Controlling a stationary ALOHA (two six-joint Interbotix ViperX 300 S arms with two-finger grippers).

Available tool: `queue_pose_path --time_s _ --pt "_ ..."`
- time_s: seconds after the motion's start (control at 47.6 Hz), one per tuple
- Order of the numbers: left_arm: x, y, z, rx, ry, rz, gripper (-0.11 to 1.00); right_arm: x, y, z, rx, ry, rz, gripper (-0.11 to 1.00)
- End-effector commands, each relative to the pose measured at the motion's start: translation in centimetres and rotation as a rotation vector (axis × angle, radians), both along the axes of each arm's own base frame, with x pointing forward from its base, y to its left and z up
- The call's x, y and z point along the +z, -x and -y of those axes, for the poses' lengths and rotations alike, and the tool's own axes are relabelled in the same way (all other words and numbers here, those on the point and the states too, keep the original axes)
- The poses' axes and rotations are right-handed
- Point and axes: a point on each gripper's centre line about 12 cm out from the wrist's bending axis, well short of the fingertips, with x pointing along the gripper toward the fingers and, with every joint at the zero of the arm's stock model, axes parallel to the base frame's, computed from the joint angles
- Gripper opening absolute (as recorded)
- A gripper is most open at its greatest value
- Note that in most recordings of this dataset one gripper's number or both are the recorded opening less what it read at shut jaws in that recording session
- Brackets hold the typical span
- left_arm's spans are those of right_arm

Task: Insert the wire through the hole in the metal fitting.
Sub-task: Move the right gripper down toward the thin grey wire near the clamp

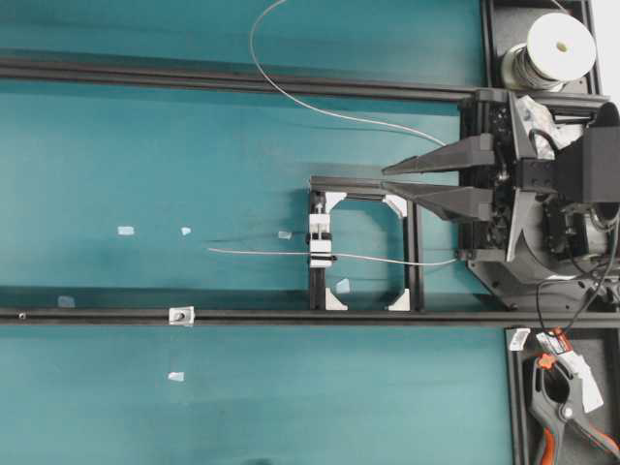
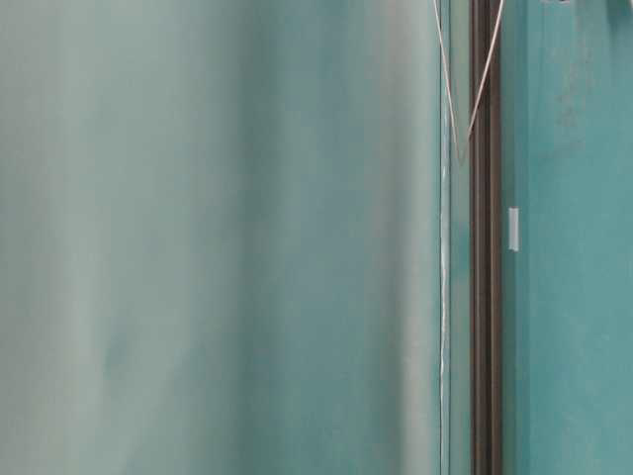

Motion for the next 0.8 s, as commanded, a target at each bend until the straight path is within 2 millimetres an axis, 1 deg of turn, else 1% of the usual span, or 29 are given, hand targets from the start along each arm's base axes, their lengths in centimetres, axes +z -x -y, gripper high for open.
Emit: queue_pose_path --time_s 0.0,0.021,0.042,0.105,0.168,0.231,0.294,0.315,0.357,0.42,0.462,0.525,0.609,0.651,0.672,0.693,0.714,0.777 --pt "0.0 -0.5 -0.2 0.013 0.051 -0.011 0.24 0.7 -0.4 0.0 -0.001 -0.008 0.015 0.24" --pt "-0.1 -0.6 -0.2 0.013 0.053 -0.018 0.24 0.5 -0.5 0.0 -0.001 -0.014 0.005 0.24" --pt "-0.1 -0.7 -0.3 0.015 0.053 -0.024 0.22 0.4 -0.6 0.0 -0.001 -0.018 -0.003 0.21" --pt "-0.2 -1.0 -0.3 0.016 0.054 -0.047 0.08 0.1 -1.1 0.0 -0.001 -0.032 -0.031 0.08" --pt "-0.3 -1.6 -0.4 0.020 0.053 -0.067 -0.01 0.0 -1.7 0.0 0.000 -0.049 -0.051 0.01" --pt "-0.3 -2.1 -0.5 0.026 0.048 -0.079 -0.07 0.2 -2.4 0.0 0.001 -0.070 -0.066 -0.02" --pt "-0.3 -2.3 -0.6 0.033 0.043 -0.089 -0.07 0.3 -3.0 0.0 0.001 -0.092 -0.077 -0.02" --pt "-0.4 -2.4 -0.7 0.036 0.040 -0.093 -0.05 0.4 -3.2 0.0 0.001 -0.100 -0.078 -0.02" --pt "-0.7 -2.5 -0.8 0.041 0.034 -0.101 -0.01 0.3 -3.4 0.0 0.001 -0.109 -0.084 0.02" --pt "-1.2 -2.4 -0.9 0.046 0.020 -0.116 0.08 0.2 -3.6 0.0 0.001 -0.118 -0.090 0.13" --pt "-1.7 -2.4 -0.9 0.047 0.008 -0.132 0.16 0.2 -3.6 0.0 0.001 -0.123 -0.092 0.23" --pt "-2.3 -2.3 -1.0 0.051 -0.002 -0.144 0.32 0.1 -3.7 0.0 0.001 -0.141 -0.096 0.40" --pt "-2.9 -2.4 -1.0 0.052 -0.005 -0.161 0.58 -0.1 -3.8 0.0 0.001 -0.170 -0.104 0.66" --pt "-3.0 -2.5 -1.1 0.053 -0.006 -0.163 0.70 -0.3 -3.9 0.0 0.000 -0.186 -0.112 0.77" --pt "-3.1 -2.6 -1.1 0.053 -0.005 -0.163 0.75 -0.4 -4.0 0.0 0.000 -0.189 -0.116 0.81" --pt "-3.2 -2.7 -1.1 0.053 -0.007 -0.163 0.78 -0.5 -4.1 0.0 0.000 -0.192 -0.119 0.83" --pt "-3.3 -2.9 -1.1 0.055 -0.008 -0.163 0.79 -0.6 -4.1 0.0 -0.001 -0.195 -0.124 0.83" --pt "-3.8 -3.4 -1.1 0.057 -0.010 -0.165 0.79 -1.1 -4.5 0.0 -0.003 -0.202 -0.147 0.82"
